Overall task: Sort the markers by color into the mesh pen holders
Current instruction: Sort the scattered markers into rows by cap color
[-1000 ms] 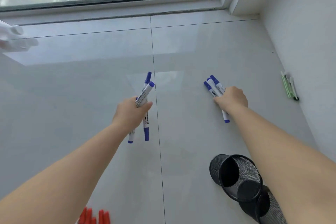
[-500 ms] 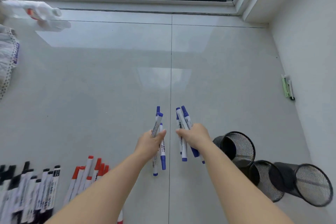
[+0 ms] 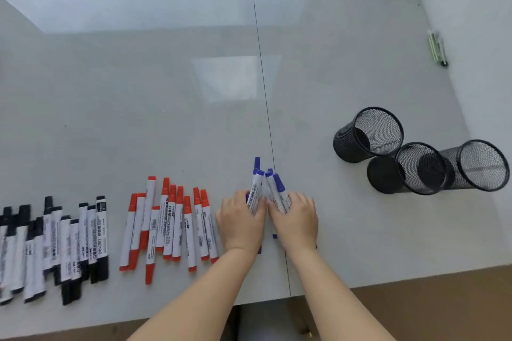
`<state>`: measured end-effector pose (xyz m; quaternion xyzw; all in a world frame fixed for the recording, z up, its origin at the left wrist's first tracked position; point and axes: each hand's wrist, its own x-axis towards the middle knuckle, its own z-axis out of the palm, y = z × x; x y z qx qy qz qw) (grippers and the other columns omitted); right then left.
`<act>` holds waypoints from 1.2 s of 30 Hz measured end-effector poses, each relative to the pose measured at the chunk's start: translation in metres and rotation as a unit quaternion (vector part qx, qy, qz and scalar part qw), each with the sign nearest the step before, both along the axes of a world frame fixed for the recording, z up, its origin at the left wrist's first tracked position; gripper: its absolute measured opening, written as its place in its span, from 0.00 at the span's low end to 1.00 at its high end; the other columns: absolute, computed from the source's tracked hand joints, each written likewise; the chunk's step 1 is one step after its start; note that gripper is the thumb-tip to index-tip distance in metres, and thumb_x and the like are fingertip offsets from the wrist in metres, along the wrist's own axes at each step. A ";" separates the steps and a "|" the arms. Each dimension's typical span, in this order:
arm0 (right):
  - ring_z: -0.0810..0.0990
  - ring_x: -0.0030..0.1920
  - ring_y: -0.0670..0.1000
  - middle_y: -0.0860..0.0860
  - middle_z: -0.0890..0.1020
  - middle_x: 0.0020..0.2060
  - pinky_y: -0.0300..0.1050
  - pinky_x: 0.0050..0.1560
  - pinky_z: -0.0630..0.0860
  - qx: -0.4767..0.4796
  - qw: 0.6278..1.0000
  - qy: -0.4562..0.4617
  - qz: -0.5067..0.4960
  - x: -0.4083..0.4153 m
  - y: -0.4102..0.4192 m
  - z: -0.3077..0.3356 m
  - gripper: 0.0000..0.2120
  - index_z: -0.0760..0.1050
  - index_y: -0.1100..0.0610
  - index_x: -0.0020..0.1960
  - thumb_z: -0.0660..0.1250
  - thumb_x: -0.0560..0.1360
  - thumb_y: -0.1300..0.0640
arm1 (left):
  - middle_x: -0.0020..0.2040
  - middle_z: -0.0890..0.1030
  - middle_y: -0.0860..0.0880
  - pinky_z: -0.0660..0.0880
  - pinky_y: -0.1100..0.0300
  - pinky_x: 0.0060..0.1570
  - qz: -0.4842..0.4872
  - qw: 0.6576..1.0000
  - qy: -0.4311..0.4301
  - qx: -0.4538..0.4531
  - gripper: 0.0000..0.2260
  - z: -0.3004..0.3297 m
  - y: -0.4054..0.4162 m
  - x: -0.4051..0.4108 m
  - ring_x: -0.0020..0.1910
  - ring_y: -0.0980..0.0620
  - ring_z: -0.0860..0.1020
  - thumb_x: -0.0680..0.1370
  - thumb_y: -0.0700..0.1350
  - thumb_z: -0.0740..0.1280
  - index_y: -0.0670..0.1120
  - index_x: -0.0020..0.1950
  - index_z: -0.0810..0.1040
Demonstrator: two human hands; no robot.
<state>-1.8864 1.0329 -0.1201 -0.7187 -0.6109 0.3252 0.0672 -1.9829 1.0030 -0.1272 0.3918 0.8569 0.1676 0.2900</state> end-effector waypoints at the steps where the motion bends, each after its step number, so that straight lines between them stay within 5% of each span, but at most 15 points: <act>1: 0.70 0.43 0.50 0.49 0.77 0.39 0.43 0.39 0.68 0.031 0.999 -0.012 0.005 0.000 -0.005 -0.003 0.15 0.76 0.55 0.43 0.66 0.71 0.42 | 0.40 0.72 0.53 0.59 0.59 0.42 -0.009 1.000 0.020 0.015 0.13 -0.003 -0.004 -0.001 0.41 0.55 0.64 0.76 0.56 0.63 0.49 0.52 0.75; 6: 0.72 0.46 0.53 0.51 0.78 0.42 0.45 0.44 0.70 0.095 0.994 -0.055 0.006 -0.002 -0.012 -0.013 0.18 0.77 0.55 0.47 0.67 0.69 0.41 | 0.46 0.79 0.48 0.57 0.58 0.45 -0.019 0.996 0.042 0.071 0.13 -0.014 -0.011 -0.002 0.47 0.49 0.70 0.75 0.54 0.65 0.48 0.55 0.76; 11: 0.74 0.53 0.59 0.57 0.76 0.54 0.53 0.49 0.71 0.167 0.980 -0.105 -0.007 -0.001 -0.018 -0.018 0.24 0.73 0.59 0.58 0.69 0.70 0.44 | 0.58 0.71 0.48 0.62 0.56 0.52 -0.013 0.997 0.046 0.057 0.22 -0.015 -0.013 0.000 0.55 0.48 0.68 0.74 0.57 0.64 0.50 0.64 0.69; 16: 0.56 0.74 0.56 0.54 0.57 0.75 0.55 0.72 0.51 0.109 0.984 -0.142 0.007 0.003 -0.015 -0.019 0.30 0.53 0.53 0.75 0.49 0.77 0.43 | 0.67 0.64 0.47 0.63 0.51 0.59 -0.036 0.997 0.053 0.050 0.30 -0.017 -0.013 -0.002 0.61 0.48 0.63 0.75 0.61 0.60 0.51 0.73 0.58; 23: 0.47 0.76 0.54 0.48 0.49 0.76 0.55 0.73 0.44 0.073 0.981 -0.163 0.071 0.005 -0.014 -0.024 0.26 0.39 0.45 0.73 0.41 0.77 0.43 | 0.75 0.57 0.50 0.57 0.49 0.65 -0.105 0.988 0.097 0.057 0.24 -0.022 -0.014 0.000 0.70 0.51 0.55 0.79 0.56 0.53 0.56 0.75 0.53; 30: 0.49 0.76 0.55 0.49 0.54 0.76 0.57 0.73 0.46 0.077 0.981 -0.164 0.076 0.007 -0.008 -0.023 0.27 0.49 0.46 0.75 0.44 0.78 0.44 | 0.77 0.52 0.51 0.37 0.56 0.70 -0.145 0.980 0.133 0.036 0.32 -0.022 -0.008 -0.003 0.73 0.53 0.46 0.75 0.61 0.44 0.51 0.76 0.48; 36: 0.42 0.76 0.50 0.46 0.49 0.76 0.52 0.73 0.39 0.039 0.991 -0.111 0.064 0.010 -0.003 -0.016 0.28 0.45 0.48 0.76 0.47 0.79 0.43 | 0.77 0.45 0.52 0.36 0.55 0.72 -0.151 0.984 0.090 0.001 0.32 -0.013 -0.005 -0.002 0.75 0.54 0.42 0.78 0.60 0.52 0.51 0.76 0.40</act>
